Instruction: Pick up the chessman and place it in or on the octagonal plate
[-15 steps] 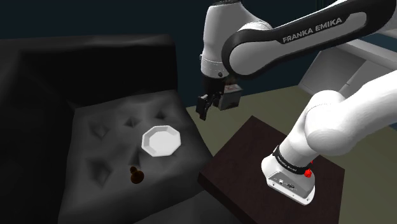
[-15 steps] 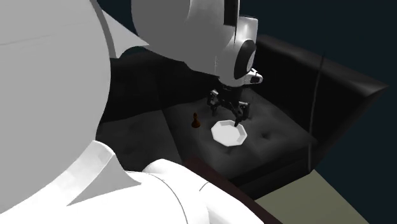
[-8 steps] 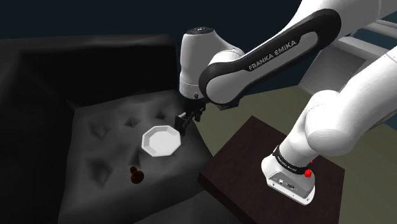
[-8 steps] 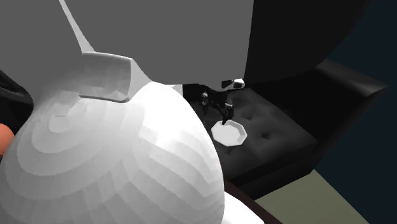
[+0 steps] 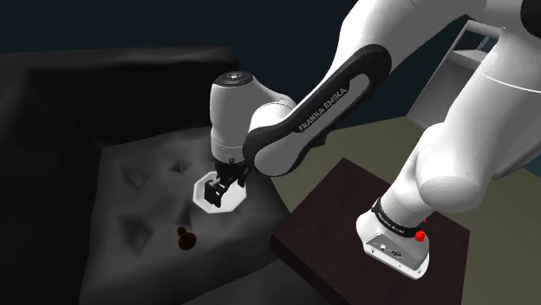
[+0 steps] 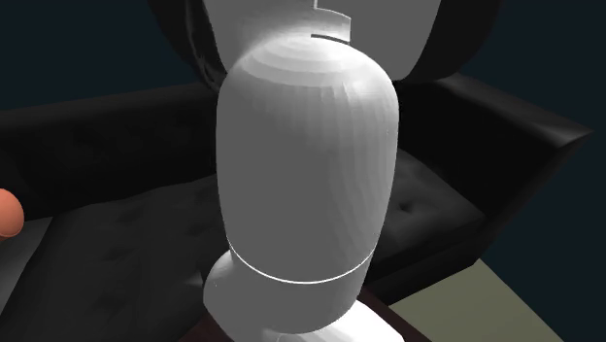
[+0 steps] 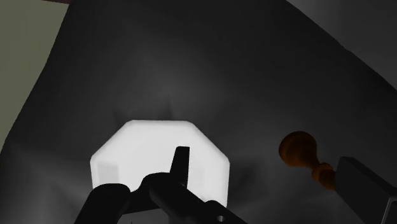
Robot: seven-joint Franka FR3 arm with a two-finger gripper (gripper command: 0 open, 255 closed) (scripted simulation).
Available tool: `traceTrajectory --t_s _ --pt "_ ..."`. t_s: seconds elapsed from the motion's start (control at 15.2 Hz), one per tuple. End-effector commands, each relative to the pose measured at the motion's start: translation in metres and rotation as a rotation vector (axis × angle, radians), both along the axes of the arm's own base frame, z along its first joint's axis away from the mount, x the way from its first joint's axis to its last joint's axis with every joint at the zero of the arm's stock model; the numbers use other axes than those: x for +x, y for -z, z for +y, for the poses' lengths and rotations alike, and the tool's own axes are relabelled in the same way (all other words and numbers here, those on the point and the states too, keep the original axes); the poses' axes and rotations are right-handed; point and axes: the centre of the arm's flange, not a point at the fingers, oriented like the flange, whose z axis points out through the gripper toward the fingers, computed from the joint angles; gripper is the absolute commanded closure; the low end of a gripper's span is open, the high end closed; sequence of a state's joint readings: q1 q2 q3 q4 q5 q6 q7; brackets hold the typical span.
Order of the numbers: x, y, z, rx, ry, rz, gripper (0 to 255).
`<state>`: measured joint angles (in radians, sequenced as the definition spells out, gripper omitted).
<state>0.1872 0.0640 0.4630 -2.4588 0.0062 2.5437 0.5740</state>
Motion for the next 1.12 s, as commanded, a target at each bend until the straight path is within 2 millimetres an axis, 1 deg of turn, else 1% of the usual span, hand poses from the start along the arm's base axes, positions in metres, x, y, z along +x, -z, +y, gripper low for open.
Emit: traceTrajectory --t_s 0.0,0.66,1.06 --pt "0.008 0.017 0.019 0.009 0.008 -0.009 0" --pt "0.049 0.087 0.114 0.042 0.042 -0.054 0" --pt "0.051 0.118 0.116 0.042 0.042 -0.054 0"
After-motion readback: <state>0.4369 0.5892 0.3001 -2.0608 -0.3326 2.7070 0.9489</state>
